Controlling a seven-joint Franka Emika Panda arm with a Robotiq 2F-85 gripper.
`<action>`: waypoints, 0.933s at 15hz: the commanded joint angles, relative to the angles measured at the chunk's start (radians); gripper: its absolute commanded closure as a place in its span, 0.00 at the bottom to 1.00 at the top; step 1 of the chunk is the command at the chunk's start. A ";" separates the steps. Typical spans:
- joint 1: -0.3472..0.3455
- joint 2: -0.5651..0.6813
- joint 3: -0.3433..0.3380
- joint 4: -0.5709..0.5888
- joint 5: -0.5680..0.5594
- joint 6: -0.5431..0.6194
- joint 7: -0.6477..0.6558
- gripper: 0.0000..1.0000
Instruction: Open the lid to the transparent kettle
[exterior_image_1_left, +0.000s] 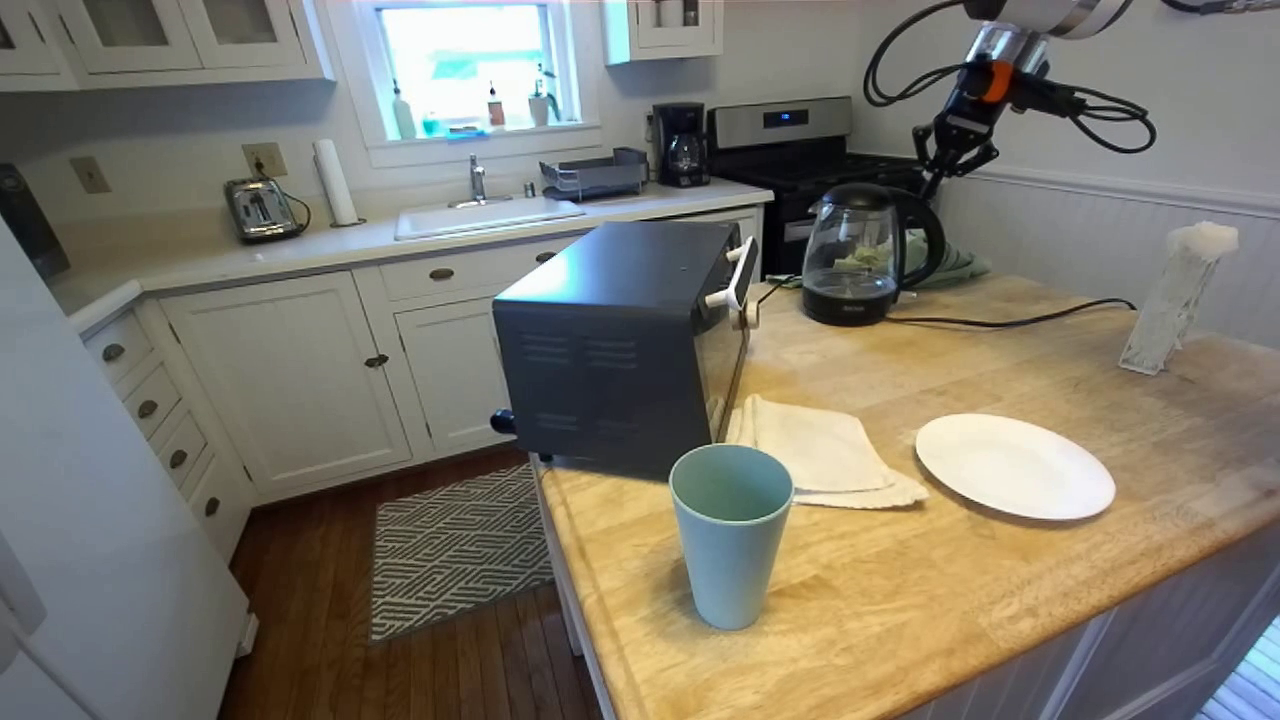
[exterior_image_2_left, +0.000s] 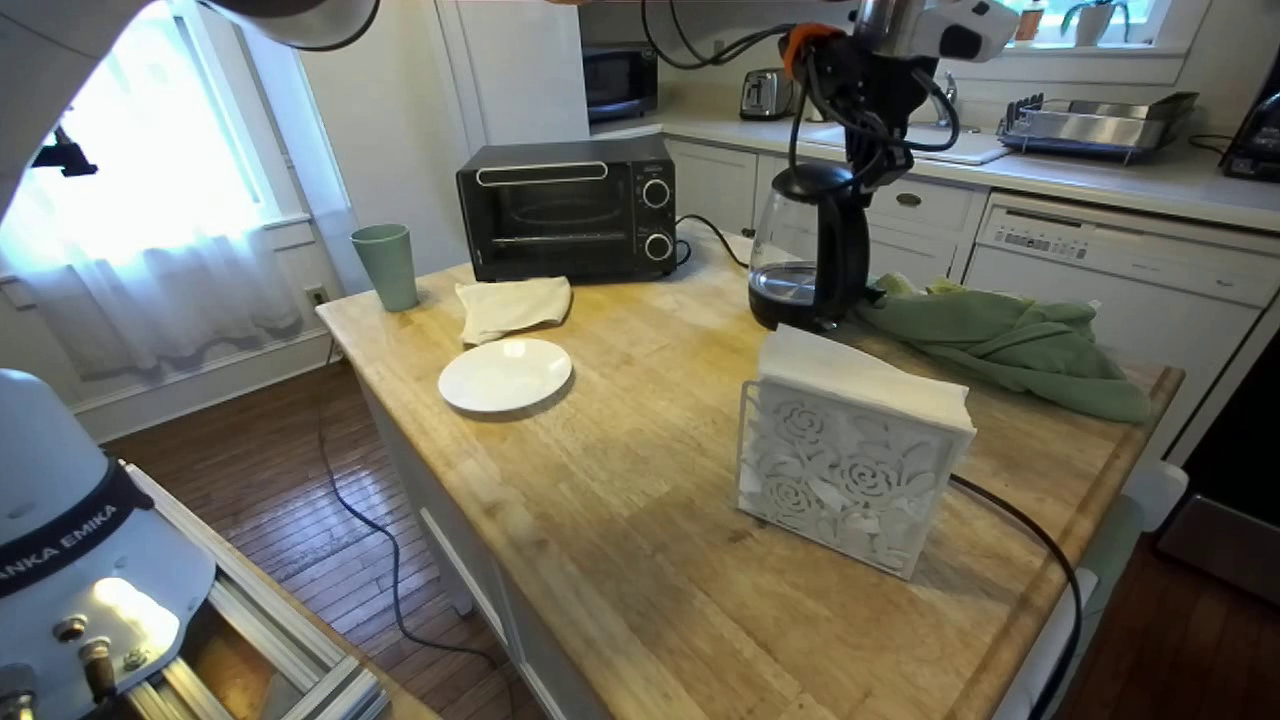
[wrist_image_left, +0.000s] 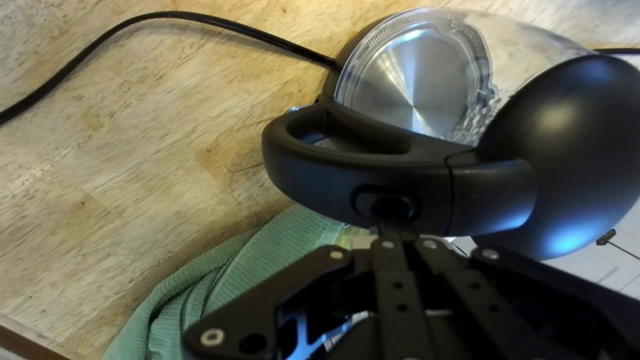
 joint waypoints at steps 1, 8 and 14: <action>0.044 0.048 -0.006 0.006 -0.023 0.034 0.035 1.00; 0.070 0.052 -0.020 -0.009 -0.047 0.051 0.035 1.00; 0.088 0.053 -0.027 -0.020 -0.065 0.045 0.041 1.00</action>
